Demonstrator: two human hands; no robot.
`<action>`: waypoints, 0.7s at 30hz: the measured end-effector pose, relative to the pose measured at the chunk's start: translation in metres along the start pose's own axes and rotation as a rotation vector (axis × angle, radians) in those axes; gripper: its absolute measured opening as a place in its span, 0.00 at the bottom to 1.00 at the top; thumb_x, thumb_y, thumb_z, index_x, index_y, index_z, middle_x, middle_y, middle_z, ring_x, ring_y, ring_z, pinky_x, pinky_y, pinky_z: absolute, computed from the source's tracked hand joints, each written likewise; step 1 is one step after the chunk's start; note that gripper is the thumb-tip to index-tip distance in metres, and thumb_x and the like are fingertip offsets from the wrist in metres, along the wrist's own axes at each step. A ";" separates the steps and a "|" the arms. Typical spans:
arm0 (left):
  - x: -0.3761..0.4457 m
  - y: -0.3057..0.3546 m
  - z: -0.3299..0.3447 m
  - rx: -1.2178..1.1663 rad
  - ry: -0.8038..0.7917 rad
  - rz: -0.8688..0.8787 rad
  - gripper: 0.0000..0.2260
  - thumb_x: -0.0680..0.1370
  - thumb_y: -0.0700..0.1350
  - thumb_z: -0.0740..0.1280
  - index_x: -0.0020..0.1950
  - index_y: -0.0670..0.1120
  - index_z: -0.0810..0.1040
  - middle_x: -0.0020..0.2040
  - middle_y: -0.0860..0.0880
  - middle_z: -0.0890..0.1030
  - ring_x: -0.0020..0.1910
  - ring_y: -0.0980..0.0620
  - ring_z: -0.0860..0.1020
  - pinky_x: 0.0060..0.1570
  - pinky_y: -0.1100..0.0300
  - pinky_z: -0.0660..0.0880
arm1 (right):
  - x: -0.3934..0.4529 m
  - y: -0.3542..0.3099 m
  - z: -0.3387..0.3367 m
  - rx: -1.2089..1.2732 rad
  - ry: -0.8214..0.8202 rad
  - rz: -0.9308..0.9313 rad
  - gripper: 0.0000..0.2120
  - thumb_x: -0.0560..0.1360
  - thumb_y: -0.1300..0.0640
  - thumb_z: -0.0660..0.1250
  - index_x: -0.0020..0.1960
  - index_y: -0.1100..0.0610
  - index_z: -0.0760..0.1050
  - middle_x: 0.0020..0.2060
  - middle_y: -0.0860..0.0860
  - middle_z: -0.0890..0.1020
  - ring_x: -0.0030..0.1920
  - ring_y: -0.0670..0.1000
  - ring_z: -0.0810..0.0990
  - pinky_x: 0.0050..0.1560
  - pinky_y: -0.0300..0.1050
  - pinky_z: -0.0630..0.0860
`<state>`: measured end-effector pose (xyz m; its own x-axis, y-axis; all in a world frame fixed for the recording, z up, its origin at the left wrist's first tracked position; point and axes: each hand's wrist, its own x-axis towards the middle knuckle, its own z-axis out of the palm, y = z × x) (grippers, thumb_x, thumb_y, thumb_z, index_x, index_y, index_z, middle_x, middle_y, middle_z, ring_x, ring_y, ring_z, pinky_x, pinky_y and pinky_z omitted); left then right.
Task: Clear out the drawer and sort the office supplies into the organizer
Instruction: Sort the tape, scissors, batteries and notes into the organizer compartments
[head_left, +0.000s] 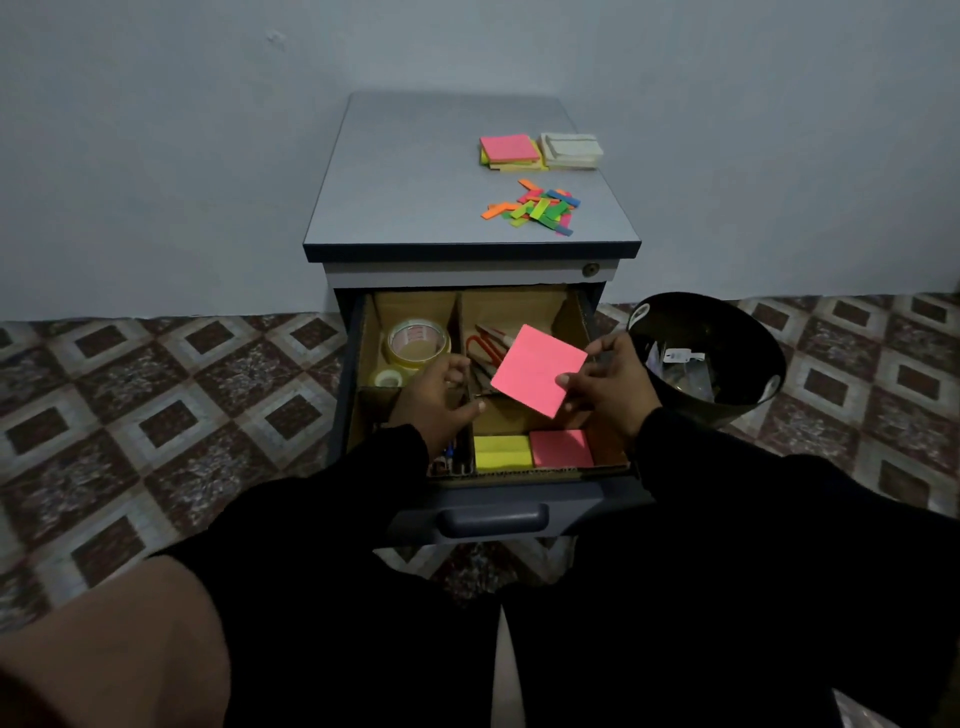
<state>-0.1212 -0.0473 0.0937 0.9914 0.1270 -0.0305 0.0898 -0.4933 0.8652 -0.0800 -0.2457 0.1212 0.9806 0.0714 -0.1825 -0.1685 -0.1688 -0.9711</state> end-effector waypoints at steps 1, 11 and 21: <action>0.002 -0.010 -0.003 0.187 -0.015 0.070 0.25 0.72 0.43 0.72 0.67 0.47 0.70 0.60 0.44 0.74 0.60 0.48 0.72 0.58 0.54 0.71 | 0.001 0.003 -0.002 -0.057 -0.020 -0.008 0.18 0.73 0.71 0.66 0.46 0.53 0.60 0.37 0.55 0.74 0.30 0.55 0.76 0.26 0.45 0.76; 0.003 -0.045 0.002 0.826 -0.232 0.124 0.35 0.71 0.69 0.58 0.75 0.60 0.54 0.77 0.50 0.52 0.76 0.49 0.48 0.72 0.47 0.42 | 0.014 0.031 -0.002 -0.444 -0.229 -0.152 0.17 0.70 0.73 0.67 0.48 0.53 0.69 0.35 0.52 0.75 0.35 0.51 0.77 0.38 0.51 0.78; 0.001 -0.052 0.005 0.799 -0.144 0.181 0.42 0.59 0.70 0.44 0.73 0.60 0.59 0.75 0.51 0.58 0.75 0.50 0.51 0.68 0.52 0.42 | 0.019 0.069 0.018 -0.394 -0.227 -0.055 0.19 0.68 0.78 0.67 0.37 0.56 0.67 0.32 0.52 0.73 0.24 0.37 0.75 0.26 0.33 0.73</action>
<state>-0.1244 -0.0258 0.0464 0.9946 -0.0978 -0.0356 -0.0860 -0.9649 0.2482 -0.0744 -0.2387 0.0482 0.9329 0.2966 -0.2041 -0.0229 -0.5169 -0.8557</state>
